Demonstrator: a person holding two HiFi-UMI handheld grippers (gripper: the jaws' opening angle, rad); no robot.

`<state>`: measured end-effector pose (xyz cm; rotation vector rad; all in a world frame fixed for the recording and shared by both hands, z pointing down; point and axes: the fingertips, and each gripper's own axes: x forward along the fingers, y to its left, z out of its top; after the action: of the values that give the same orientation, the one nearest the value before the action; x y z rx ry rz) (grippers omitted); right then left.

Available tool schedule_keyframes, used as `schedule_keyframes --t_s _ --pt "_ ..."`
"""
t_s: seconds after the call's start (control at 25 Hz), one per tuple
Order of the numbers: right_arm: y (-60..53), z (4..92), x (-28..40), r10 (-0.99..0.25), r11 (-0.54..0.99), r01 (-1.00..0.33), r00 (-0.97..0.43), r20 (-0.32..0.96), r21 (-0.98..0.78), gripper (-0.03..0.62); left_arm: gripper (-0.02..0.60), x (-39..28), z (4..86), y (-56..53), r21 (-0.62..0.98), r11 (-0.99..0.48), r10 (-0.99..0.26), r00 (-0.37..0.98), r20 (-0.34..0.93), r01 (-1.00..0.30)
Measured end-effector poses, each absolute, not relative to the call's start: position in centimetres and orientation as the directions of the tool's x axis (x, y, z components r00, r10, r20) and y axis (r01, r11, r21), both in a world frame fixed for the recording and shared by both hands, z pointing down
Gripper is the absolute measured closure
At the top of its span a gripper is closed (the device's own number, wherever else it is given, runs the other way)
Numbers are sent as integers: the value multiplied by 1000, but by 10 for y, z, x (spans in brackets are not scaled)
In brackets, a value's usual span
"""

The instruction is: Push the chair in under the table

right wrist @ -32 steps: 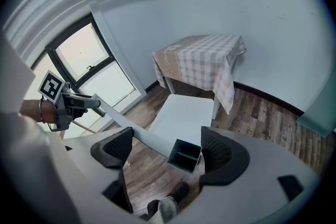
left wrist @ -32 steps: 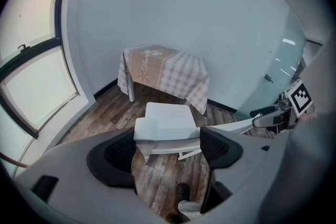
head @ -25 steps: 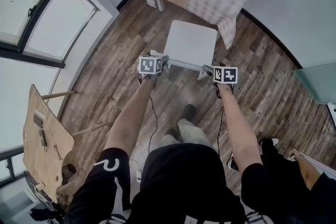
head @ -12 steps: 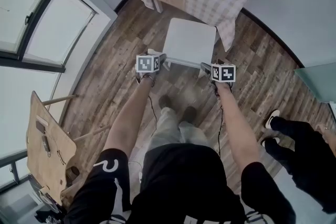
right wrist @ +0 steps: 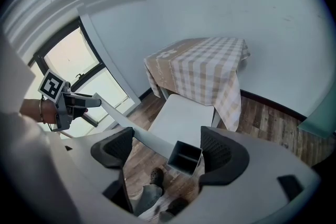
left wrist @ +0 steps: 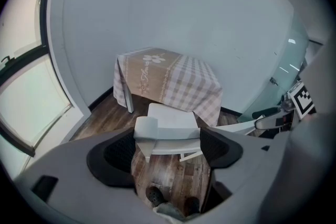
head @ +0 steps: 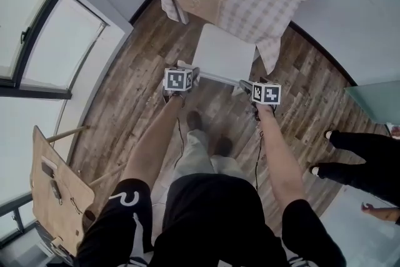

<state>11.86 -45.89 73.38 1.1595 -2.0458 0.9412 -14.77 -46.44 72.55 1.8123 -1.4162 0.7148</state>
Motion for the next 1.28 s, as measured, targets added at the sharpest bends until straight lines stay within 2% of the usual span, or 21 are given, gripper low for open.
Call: schedule_keyframes --t_s 0.56,1.28 --pt "-533 732 79 -513 251 -930 -363 777 -269 175 192 -185 724 -574 207 -265 -537 322 779 -942" --pt "-603 730 87 -561 179 -950 -312 767 -256 174 193 -174 721 -661 204 -331 -533 361 765 -921"
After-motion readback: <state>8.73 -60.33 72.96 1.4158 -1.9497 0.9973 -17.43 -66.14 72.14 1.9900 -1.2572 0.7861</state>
